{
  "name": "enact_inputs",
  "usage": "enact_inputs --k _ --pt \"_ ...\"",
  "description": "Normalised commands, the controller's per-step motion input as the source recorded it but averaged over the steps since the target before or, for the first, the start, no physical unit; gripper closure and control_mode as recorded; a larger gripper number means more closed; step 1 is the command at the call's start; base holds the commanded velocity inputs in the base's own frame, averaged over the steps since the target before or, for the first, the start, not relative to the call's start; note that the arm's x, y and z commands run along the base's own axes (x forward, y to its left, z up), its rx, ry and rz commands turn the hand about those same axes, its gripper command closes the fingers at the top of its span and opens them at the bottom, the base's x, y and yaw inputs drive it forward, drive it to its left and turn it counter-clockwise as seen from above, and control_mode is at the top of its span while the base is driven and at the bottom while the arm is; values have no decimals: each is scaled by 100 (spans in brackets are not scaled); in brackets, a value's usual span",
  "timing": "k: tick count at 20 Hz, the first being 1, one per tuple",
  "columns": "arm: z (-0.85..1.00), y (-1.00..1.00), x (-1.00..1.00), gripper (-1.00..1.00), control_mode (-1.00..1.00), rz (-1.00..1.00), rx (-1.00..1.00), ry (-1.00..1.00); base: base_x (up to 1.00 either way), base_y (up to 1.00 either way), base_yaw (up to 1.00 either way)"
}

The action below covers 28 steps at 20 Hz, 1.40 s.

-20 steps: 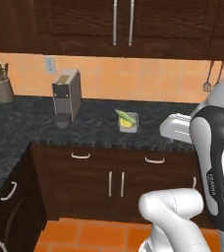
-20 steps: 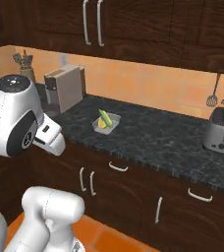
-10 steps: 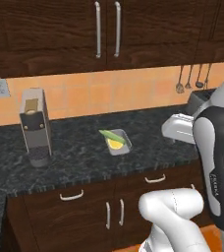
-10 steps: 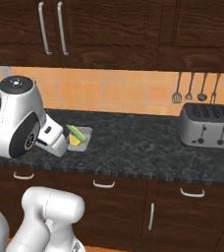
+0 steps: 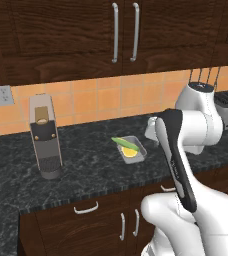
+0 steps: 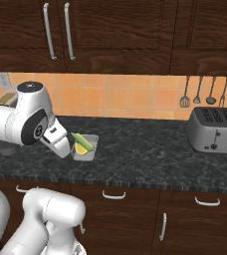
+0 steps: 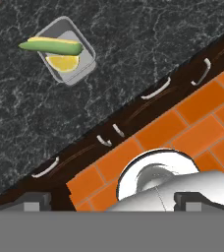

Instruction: Take the meat container that has the shrimp and place it on the second highest rack of the freezer. Then take the vegetable container that has the corn and lemon wedge and place it on the highest rack of the freezer.

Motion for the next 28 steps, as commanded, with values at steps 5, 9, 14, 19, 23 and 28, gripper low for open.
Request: enact_inputs --k 5,9,14,19,23,28 --pt "-82 -11 97 -100 -100 -19 0 9 0 0 0" --pt "-61 -1 94 -100 -100 -6 2 6 0 0 0" --pt "-54 0 88 -100 -100 -2 4 13 0 0 0" --pt "-48 0 66 -100 -100 -5 0 8 0 0 0" --pt "-34 0 51 -100 -100 -6 0 2 0 0 0" --pt "-47 0 12 -100 -100 -4 0 0 0 0 0"
